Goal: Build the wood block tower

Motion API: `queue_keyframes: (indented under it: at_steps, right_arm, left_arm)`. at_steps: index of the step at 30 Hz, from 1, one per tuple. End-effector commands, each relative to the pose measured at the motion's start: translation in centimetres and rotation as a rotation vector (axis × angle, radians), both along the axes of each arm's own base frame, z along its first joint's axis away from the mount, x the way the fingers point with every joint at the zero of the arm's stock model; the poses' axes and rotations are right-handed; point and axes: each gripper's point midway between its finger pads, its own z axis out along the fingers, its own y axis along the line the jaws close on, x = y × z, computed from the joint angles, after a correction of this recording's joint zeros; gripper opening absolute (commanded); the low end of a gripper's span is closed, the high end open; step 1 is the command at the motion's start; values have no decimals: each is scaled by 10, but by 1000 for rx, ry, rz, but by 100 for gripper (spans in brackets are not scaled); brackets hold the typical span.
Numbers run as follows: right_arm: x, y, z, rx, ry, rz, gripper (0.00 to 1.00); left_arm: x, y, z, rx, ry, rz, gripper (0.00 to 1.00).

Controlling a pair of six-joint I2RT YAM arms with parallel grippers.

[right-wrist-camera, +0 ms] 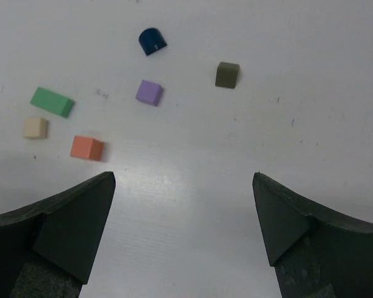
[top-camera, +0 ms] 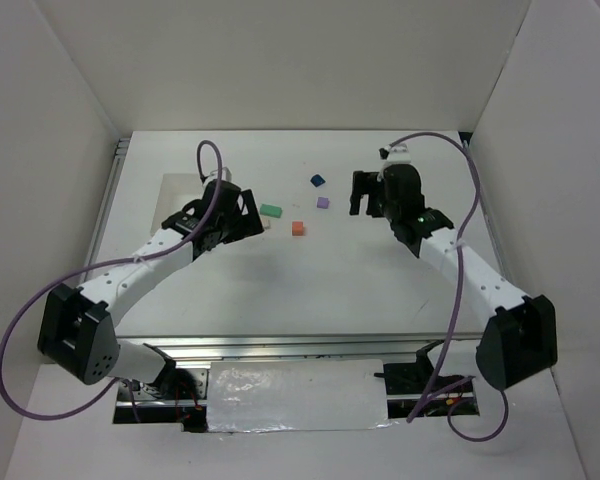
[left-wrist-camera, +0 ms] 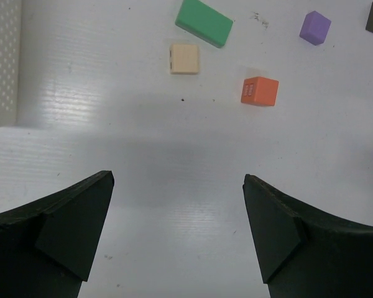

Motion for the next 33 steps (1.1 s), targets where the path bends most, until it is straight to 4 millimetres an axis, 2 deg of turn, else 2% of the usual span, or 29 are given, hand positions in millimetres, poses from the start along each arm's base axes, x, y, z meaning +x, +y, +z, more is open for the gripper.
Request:
queue_keyframes:
  at_steps: [1, 2, 4, 8, 10, 14, 18, 19, 20, 25, 30, 33]
  right_arm:
    - [23, -1, 13, 18, 31, -123, 100]
    - [32, 9, 7, -4, 78, -111, 100]
    - [45, 9, 1, -3, 108, -201, 100]
    - [75, 27, -28, -89, 239, -275, 100]
    - [84, 37, -41, -101, 287, -278, 100]
    - [112, 69, -67, -65, 365, -242, 100]
    - [128, 92, -94, -25, 429, -227, 100]
    - [127, 93, -105, -30, 453, -226, 100]
    - [131, 98, -102, -15, 449, -218, 100]
    - [134, 107, -128, 3, 497, -210, 99]
    - [138, 110, -149, 25, 550, -193, 94]
    - [143, 110, -150, 34, 549, -193, 85]
  left_arm:
    - [-11, 19, 9, 12, -13, -13, 99]
    - [-13, 22, 12, 0, -18, -2, 99]
    - [-17, 32, 6, -3, -3, 14, 99]
    - [-21, 44, 7, -11, -11, 37, 99]
    - [-22, 51, 5, -5, -11, 44, 99]
    - [-21, 58, 2, -19, -29, 47, 99]
    - [-19, 58, -2, -47, -20, 29, 99]
    - [-19, 58, -3, -48, -18, 30, 99]
    - [-19, 58, -3, -50, -19, 28, 99]
    - [-19, 57, -9, -72, -10, 14, 99]
    - [-19, 57, -13, -83, -10, 10, 99]
    - [-18, 58, -13, -87, -12, 11, 99]
